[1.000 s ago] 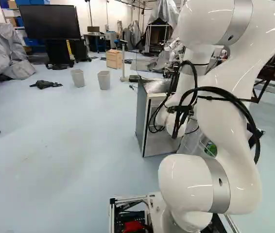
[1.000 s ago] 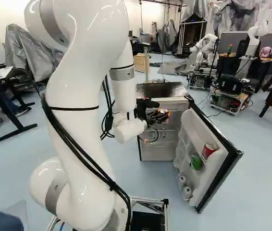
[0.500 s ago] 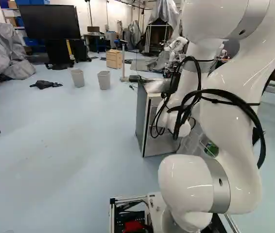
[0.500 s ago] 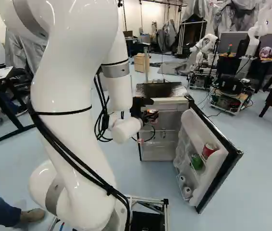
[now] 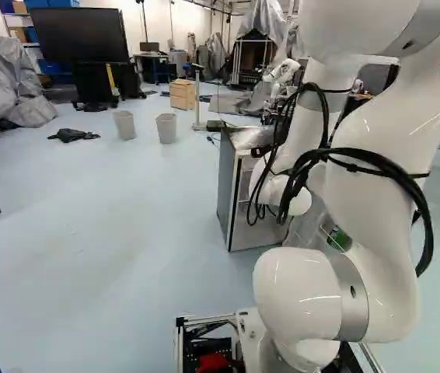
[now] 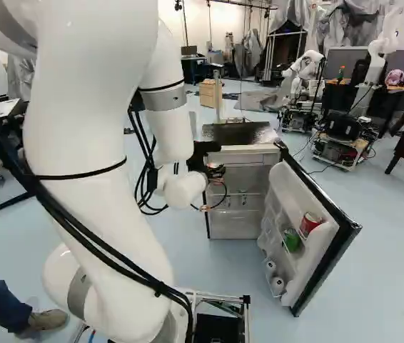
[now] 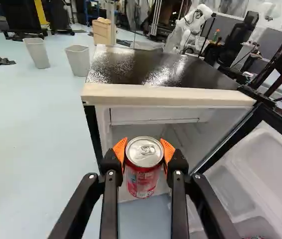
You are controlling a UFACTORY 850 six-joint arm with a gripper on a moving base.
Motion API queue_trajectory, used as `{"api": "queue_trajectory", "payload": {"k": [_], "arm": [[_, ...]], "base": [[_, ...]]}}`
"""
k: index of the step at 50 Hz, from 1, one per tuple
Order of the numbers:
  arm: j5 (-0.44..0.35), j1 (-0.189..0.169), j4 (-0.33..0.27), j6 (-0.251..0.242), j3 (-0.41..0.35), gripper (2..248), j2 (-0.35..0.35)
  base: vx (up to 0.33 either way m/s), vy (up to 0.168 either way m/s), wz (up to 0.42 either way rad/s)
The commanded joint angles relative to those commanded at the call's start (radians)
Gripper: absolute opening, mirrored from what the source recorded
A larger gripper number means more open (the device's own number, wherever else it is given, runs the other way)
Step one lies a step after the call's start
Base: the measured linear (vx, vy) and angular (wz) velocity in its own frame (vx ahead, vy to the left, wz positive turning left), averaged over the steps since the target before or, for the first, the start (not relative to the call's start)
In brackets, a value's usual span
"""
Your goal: Grab a drink from the fridge
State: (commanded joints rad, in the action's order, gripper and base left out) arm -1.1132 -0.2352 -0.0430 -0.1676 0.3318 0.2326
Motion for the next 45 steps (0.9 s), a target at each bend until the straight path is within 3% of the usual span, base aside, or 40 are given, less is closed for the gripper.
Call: {"api": "queue_trajectory", "payload": {"k": [45], "arm": [[0.001,-0.007,-0.001,0.000,0.032,97,-0.090]], "base": [[0.000,0.000,0.000]]}}
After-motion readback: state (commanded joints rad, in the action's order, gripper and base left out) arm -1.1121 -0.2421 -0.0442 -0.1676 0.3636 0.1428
